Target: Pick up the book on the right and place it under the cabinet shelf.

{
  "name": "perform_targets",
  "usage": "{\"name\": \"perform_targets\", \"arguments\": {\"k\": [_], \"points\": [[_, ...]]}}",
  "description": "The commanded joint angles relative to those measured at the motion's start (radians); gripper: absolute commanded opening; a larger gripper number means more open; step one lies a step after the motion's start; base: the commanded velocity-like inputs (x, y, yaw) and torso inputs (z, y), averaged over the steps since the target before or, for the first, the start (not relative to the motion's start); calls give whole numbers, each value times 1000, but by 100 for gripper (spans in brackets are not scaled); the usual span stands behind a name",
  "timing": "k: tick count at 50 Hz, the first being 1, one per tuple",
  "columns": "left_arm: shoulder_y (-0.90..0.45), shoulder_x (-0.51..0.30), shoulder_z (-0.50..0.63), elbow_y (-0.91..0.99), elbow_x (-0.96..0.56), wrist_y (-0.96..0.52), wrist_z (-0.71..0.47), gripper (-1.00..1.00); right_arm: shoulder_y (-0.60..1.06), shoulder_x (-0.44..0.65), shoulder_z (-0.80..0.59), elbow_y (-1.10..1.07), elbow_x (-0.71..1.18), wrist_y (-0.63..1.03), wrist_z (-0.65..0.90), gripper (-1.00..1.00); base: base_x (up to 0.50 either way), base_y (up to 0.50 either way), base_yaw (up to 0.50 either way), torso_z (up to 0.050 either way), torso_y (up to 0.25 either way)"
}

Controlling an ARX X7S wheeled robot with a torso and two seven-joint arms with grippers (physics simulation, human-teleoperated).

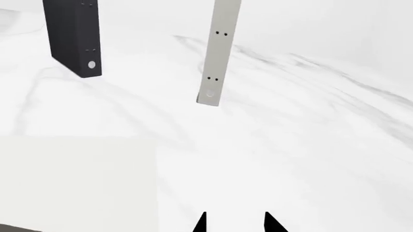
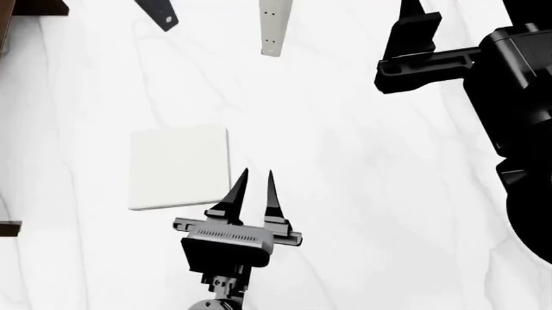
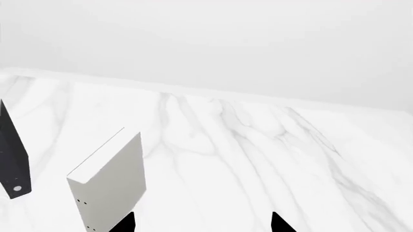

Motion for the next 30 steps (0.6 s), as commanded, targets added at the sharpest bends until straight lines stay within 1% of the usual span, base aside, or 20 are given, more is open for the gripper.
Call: {"name": "perform_targets", "arguments": {"k": [1, 30], "points": [[-5, -55, -105, -73, -243, -36, -115, 100, 17, -4, 5, -8, 12, 16, 6, 100, 0, 3, 4, 0, -10], [-34, -108, -145, -51, -261, -75, -147, 100, 15, -2, 17, -20, 15, 25, 13, 100, 2, 3, 4, -2, -5]]}}
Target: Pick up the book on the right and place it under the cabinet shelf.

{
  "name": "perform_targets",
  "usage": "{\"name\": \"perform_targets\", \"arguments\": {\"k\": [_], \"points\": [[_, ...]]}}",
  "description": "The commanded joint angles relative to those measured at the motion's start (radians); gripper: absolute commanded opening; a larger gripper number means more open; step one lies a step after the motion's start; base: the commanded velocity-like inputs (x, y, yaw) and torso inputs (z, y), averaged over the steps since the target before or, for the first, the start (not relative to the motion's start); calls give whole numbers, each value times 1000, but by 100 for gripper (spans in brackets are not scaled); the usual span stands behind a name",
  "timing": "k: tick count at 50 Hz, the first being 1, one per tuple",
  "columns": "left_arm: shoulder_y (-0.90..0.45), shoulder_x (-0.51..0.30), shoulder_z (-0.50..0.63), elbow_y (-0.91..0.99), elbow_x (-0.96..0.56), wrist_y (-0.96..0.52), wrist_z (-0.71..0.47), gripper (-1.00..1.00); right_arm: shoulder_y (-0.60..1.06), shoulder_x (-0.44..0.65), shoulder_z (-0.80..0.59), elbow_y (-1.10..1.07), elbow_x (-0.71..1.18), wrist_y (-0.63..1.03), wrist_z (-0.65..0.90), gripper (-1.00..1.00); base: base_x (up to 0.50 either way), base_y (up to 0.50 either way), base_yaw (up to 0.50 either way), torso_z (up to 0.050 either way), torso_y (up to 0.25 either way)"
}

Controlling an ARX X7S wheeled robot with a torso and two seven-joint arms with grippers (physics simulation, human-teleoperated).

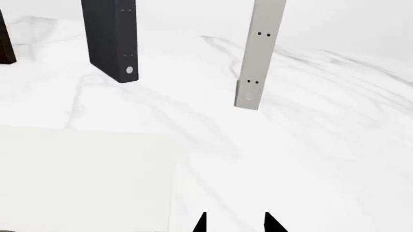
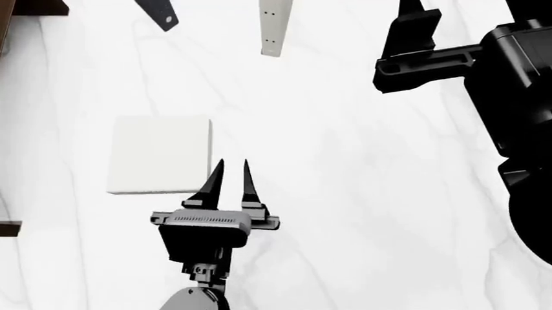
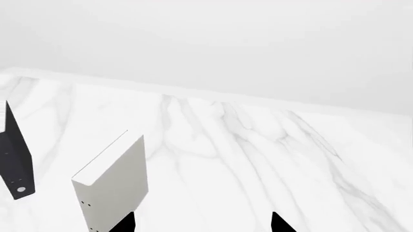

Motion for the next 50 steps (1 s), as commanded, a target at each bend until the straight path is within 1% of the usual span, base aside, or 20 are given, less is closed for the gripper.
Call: {"name": "perform_targets", "arguments": {"k": [1, 7, 20, 50], "points": [[-12, -53, -99, -79, -220, -28, -104, 100, 2, 3, 3, -7, 3, 2, 3, 100, 0, 4, 4, 0, 0], [-14, -66, -92, -81, -211, -36, -95, 100, 3, 4, 6, -10, 5, 5, 5, 100, 2, 3, 4, -2, -5], [-27, -85, -119, -114, -224, -34, -95, 100, 4, 4, 11, -15, 8, 12, 9, 100, 3, 3, 5, -2, -5], [-149, -53, -175, -262, -240, -19, -84, 100, -2, 27, 16, -38, 17, 33, 26, 100, 3, 3, 4, -2, -5]]}}
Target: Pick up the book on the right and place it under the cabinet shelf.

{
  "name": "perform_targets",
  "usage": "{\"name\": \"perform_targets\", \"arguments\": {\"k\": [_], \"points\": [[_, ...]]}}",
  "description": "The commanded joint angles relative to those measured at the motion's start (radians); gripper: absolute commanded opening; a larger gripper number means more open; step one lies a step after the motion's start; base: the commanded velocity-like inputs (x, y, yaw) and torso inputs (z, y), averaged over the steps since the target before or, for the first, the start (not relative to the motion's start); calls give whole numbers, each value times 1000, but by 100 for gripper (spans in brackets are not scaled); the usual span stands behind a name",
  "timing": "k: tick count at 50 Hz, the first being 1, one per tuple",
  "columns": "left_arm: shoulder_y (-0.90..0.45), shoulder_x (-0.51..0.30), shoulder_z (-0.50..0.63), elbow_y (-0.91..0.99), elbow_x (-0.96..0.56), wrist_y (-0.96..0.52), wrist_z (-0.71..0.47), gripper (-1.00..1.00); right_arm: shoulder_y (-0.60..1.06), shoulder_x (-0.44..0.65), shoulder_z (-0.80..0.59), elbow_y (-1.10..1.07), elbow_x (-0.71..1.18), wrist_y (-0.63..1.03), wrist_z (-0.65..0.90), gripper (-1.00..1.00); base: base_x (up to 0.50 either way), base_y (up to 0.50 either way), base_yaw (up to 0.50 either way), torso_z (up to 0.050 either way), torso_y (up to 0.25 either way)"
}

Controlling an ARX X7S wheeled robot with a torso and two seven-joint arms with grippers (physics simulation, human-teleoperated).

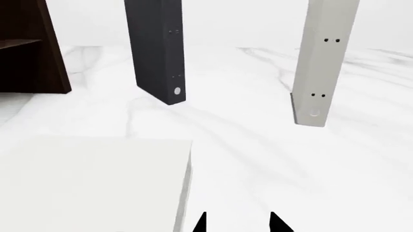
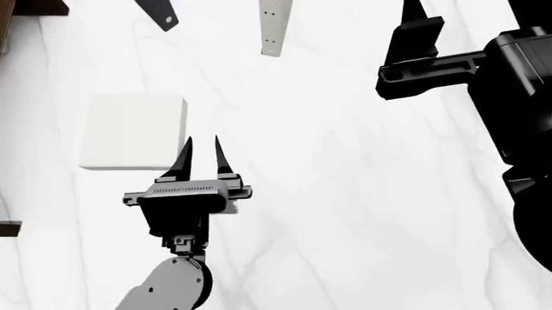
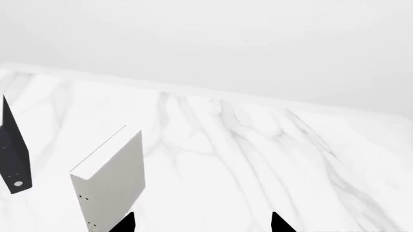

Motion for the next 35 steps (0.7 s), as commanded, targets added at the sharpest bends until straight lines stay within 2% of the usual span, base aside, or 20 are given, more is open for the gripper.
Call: {"name": "perform_targets", "arguments": {"k": [1, 35], "points": [[-55, -29, -107, -157, -251, -23, -43, 100, 4, 12, 1, -12, 6, 8, 7, 100, 13, 4, 0, -11, 0], [-140, -23, -161, -292, -276, 0, -24, 100, 23, 23, 19, -29, 34, 41, 27, 100, 3, 3, 4, -2, -6]]}}
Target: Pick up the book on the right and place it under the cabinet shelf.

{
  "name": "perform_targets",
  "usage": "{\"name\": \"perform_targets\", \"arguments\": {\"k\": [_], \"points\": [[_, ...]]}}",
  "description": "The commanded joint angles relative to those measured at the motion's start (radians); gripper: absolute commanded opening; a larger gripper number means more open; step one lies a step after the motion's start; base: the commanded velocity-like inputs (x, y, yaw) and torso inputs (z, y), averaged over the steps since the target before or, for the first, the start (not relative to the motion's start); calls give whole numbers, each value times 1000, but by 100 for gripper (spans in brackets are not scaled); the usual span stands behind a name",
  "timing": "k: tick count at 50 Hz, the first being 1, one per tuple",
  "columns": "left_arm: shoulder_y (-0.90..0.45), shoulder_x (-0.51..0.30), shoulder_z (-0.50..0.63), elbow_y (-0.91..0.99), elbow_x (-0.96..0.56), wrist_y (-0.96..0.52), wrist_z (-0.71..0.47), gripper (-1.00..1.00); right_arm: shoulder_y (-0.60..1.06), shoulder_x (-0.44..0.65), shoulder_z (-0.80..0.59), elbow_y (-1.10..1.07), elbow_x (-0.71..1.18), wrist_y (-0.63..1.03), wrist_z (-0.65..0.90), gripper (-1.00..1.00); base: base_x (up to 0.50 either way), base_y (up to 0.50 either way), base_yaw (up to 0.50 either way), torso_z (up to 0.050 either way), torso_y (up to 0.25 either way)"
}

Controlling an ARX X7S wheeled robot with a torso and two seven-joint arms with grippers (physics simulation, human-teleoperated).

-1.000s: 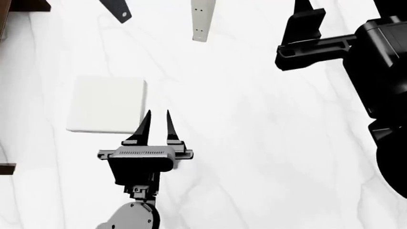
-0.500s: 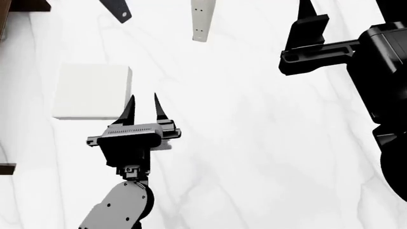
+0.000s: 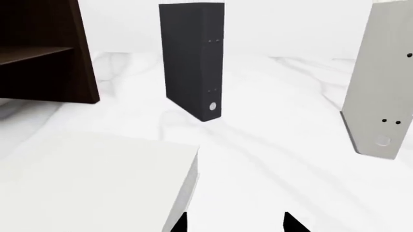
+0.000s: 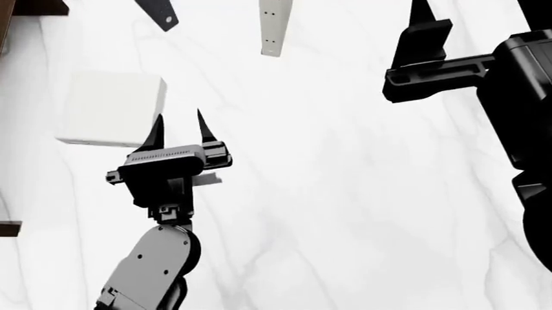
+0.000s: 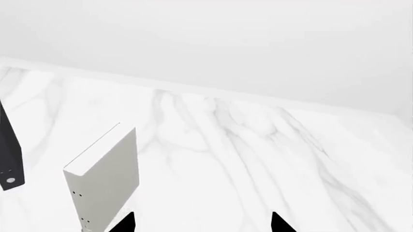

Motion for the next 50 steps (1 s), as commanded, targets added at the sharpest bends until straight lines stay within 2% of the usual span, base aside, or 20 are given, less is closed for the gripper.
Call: {"name": "perform_targets", "arguments": {"k": [1, 15, 38, 50], "points": [[-21, -37, -100, -152, -213, -33, -46, 100, 16, 3, 5, -8, 14, 13, 8, 100, 0, 5, 7, -11, 0], [-61, -27, -116, -218, -215, -21, -39, 100, 21, 11, 12, -16, 23, 26, 15, 100, 4, 3, 4, -2, -6], [-101, -14, -173, -316, -199, -6, -136, 100, 21, 35, 22, -31, 33, 39, 24, 100, 0, 0, 0, -2, -7], [-125, -15, -199, -376, -210, 15, -131, 100, 26, 34, 26, -33, 40, 50, 33, 100, 0, 0, 0, -3, -7]]}}
